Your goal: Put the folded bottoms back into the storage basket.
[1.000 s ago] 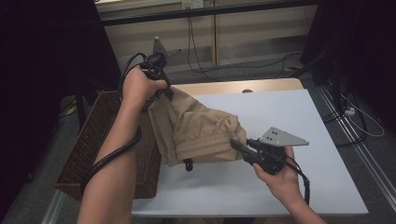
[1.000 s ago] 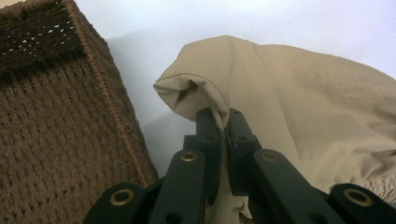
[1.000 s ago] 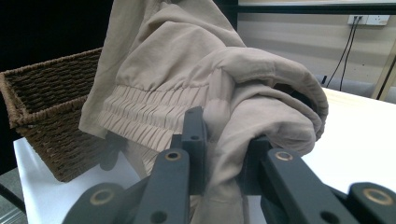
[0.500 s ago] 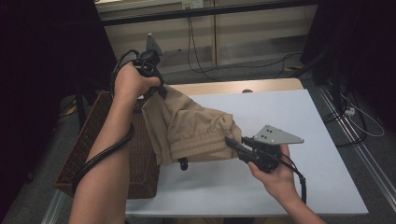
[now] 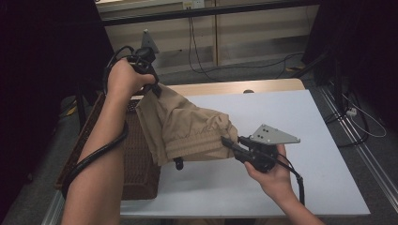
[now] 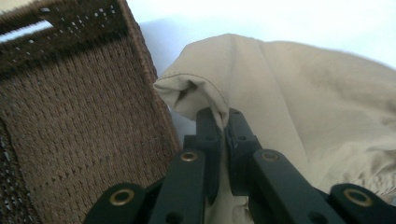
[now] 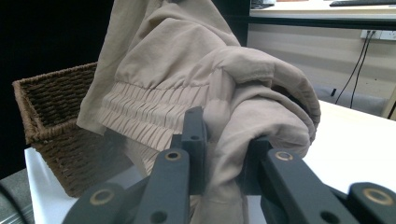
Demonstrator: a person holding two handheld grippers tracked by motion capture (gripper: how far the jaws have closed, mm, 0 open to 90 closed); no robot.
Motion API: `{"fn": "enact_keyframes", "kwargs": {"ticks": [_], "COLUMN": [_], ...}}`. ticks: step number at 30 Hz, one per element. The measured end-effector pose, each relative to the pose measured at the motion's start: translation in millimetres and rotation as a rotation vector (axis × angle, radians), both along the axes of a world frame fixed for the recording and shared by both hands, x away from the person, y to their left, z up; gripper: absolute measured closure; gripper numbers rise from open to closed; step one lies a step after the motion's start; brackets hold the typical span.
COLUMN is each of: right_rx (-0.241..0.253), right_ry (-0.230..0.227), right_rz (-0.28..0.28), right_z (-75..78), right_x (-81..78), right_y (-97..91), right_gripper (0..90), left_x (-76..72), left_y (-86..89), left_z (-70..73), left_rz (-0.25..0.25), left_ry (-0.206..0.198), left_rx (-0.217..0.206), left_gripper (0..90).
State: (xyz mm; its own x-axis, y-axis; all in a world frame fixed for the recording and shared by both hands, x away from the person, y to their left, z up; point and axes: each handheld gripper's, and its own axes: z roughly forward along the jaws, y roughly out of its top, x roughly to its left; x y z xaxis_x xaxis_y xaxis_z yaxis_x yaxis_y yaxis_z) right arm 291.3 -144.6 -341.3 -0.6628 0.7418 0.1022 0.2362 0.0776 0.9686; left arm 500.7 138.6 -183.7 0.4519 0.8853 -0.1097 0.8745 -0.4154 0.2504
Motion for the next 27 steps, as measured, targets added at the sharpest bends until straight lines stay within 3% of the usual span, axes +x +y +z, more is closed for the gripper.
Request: {"fn": "enact_keyframes", "kwargs": {"ticks": [4, 8, 27], "right_rx": [0.007, 0.009, 0.017], "right_ry": [-0.004, -0.01, -0.042], "right_rz": [0.004, 0.007, 0.028], "right_z": [2.9, 5.1, 22.0], "right_x": [-0.9, -1.7, 0.3], "right_y": [2.4, 4.0, 16.0], "right_gripper": [77.5, 77.5, 77.5], "left_x": [-0.8, -0.3, -0.3], "left_y": [0.8, 5.6, 17.9], "left_z": [3.9, 6.4, 29.1], "left_rz": [0.002, 0.008, 0.024], "left_ry": [0.006, 0.008, -0.002], "left_rx": [0.016, -0.009, -0.001], "left_gripper": [86.5, 86.6, 86.6]}}
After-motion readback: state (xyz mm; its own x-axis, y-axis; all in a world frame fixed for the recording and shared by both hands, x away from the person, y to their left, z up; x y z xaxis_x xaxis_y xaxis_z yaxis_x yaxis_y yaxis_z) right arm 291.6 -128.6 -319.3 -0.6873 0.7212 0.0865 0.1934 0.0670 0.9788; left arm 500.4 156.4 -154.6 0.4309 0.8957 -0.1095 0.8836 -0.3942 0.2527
